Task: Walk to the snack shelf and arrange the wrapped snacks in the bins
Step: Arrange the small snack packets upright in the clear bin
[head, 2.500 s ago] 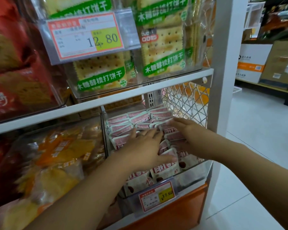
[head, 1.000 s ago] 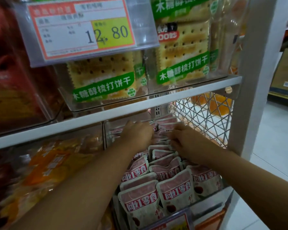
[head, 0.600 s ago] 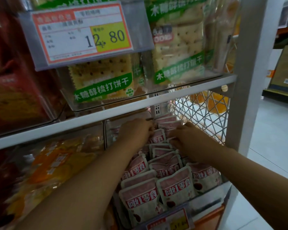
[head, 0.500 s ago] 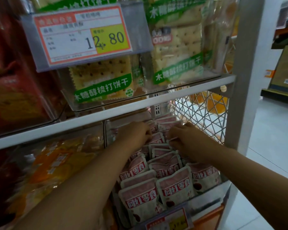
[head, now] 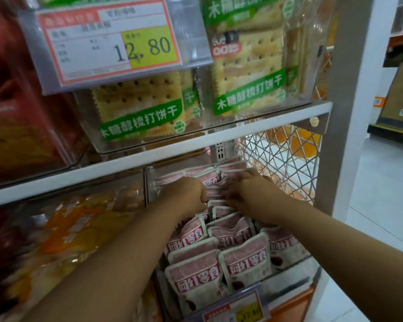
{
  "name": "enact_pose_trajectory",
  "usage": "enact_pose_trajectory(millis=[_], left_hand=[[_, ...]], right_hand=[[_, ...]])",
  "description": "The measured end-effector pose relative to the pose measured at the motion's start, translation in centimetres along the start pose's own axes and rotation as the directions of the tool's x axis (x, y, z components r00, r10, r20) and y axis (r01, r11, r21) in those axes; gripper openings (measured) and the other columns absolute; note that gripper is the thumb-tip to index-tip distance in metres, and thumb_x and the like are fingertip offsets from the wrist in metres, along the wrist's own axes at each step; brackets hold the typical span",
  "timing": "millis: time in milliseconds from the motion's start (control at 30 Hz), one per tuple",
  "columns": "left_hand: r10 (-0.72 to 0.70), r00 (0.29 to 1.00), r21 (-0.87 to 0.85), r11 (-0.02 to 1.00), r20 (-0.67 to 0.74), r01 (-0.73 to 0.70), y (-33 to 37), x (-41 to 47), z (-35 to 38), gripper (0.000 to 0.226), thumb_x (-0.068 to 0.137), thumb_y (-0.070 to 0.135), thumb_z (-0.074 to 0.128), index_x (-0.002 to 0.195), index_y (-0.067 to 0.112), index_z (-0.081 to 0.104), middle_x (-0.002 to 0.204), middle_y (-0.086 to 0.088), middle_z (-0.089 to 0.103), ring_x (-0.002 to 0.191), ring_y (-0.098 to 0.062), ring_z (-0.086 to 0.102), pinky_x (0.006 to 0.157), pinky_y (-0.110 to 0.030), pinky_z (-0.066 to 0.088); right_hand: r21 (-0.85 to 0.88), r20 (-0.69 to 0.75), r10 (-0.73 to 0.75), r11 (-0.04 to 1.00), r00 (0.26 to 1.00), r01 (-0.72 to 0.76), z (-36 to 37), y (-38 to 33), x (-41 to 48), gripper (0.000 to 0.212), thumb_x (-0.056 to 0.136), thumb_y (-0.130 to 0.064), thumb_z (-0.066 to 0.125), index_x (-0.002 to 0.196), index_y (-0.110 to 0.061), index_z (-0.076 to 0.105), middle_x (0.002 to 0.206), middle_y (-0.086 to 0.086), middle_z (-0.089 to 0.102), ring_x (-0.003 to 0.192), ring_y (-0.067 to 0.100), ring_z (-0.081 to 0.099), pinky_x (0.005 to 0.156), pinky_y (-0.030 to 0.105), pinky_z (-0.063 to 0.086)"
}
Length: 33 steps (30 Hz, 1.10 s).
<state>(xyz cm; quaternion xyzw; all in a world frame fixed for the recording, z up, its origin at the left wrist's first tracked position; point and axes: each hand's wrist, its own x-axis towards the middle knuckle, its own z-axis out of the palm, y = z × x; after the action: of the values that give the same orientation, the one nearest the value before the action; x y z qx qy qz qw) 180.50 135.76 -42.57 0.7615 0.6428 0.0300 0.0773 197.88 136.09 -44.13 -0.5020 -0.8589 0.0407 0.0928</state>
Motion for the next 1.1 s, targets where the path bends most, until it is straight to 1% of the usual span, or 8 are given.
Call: enact_pose_trajectory(millis=[200, 367, 500, 633, 700, 833, 1000, 1100], left_hand=[[0.028, 0.997, -0.092, 0.996, 0.070, -0.022, -1.0, 0.0, -0.7, 0.015, 0.083, 0.017, 0.061, 0.069, 0.021, 0.062, 0.080, -0.001, 0.062, 0.078, -0.019, 0.059, 0.069, -0.025, 0.042], [0.043, 0.998, -0.141, 0.989, 0.046, -0.037, -1.6, -0.7, -1.1, 0.022, 0.081, 0.024, 0.060, 0.072, 0.004, 0.064, 0.071, -0.012, 0.055, 0.066, -0.023, 0.052, 0.061, -0.032, 0.041], [-0.030, 0.992, -0.216, 0.976, -0.123, 0.003, -1.9, -1.0, -1.3, 0.019, 0.084, 0.024, 0.055, 0.068, 0.016, 0.062, 0.076, 0.004, 0.063, 0.077, -0.017, 0.060, 0.072, -0.032, 0.049], [0.002, 0.999, -0.060, 0.998, 0.032, 0.000, -2.2, -1.0, -1.5, 0.024, 0.088, 0.028, 0.047, 0.068, 0.017, 0.048, 0.080, -0.005, 0.055, 0.079, -0.023, 0.053, 0.073, -0.037, 0.045], [0.006, 0.998, -0.040, 0.999, 0.061, -0.003, -2.5, -1.0, -1.4, 0.024, 0.089, 0.031, 0.046, 0.068, 0.021, 0.044, 0.080, -0.004, 0.053, 0.080, -0.023, 0.052, 0.074, -0.039, 0.045], [0.027, 0.999, -0.118, 0.993, 0.017, -0.024, -2.4, -1.4, -1.5, 0.017, 0.087, 0.029, 0.050, 0.077, 0.018, 0.058, 0.085, -0.001, 0.061, 0.084, -0.021, 0.058, 0.081, -0.042, 0.050], [0.044, 0.984, -0.295, 0.951, -0.171, -0.094, -0.2, -1.4, -2.8, 0.016, 0.093, 0.025, 0.048, 0.085, 0.017, 0.059, 0.084, 0.003, 0.064, 0.076, -0.016, 0.059, 0.072, -0.031, 0.049], [0.161, 0.985, -0.269, 0.948, -0.053, -0.170, 1.3, -0.3, -2.8, 0.013, 0.096, 0.017, 0.044, 0.086, 0.018, 0.052, 0.076, 0.010, 0.053, 0.066, -0.007, 0.049, 0.059, -0.023, 0.038]], right_hand=[[0.020, -0.032, -0.106, 0.994, 0.994, 0.106, -0.6, -0.9, -1.0, 0.022, 0.091, -0.030, 0.051, 0.105, -0.033, 0.068, 0.123, -0.003, 0.051, 0.120, 0.023, 0.038, 0.102, 0.037, 0.033], [0.174, 0.115, -0.161, 0.975, 0.980, 0.139, -1.2, -1.8, -1.7, 0.023, 0.095, -0.023, 0.047, 0.107, -0.025, 0.066, 0.110, -0.001, 0.068, 0.099, 0.016, 0.061, 0.094, 0.032, 0.044], [0.226, 0.151, -0.167, 0.965, 0.974, 0.131, -1.4, -1.7, -1.8, 0.025, 0.095, -0.022, 0.048, 0.115, -0.025, 0.062, 0.115, -0.002, 0.065, 0.100, 0.013, 0.058, 0.083, 0.023, 0.043], [0.121, 0.155, -0.125, 0.987, 0.980, 0.106, -1.2, -1.7, -1.6, 0.028, 0.097, -0.026, 0.043, 0.118, -0.024, 0.060, 0.121, 0.003, 0.063, 0.107, 0.022, 0.058, 0.092, 0.034, 0.046], [0.113, 0.181, -0.141, 0.986, 0.973, 0.122, -1.3, -1.7, -1.7, 0.027, 0.097, -0.026, 0.041, 0.111, -0.019, 0.064, 0.112, 0.003, 0.065, 0.099, 0.022, 0.059, 0.087, 0.034, 0.047], [0.179, 0.257, -0.213, 0.969, 0.943, 0.170, -2.3, -1.4, -2.2, 0.026, 0.096, -0.020, 0.043, 0.096, -0.005, 0.065, 0.097, 0.005, 0.065, 0.084, 0.018, 0.057, 0.075, 0.030, 0.043], [0.216, 0.264, -0.250, 0.957, 0.932, 0.195, -2.3, -1.3, -2.6, 0.026, 0.096, -0.021, 0.045, 0.104, -0.016, 0.068, 0.110, -0.006, 0.067, 0.090, 0.006, 0.057, 0.084, 0.024, 0.042], [0.235, 0.235, -0.249, 0.953, 0.940, 0.193, -2.2, -1.1, -2.7, 0.026, 0.096, -0.024, 0.045, 0.096, -0.012, 0.068, 0.093, -0.006, 0.070, 0.078, 0.004, 0.059, 0.077, 0.021, 0.044]])
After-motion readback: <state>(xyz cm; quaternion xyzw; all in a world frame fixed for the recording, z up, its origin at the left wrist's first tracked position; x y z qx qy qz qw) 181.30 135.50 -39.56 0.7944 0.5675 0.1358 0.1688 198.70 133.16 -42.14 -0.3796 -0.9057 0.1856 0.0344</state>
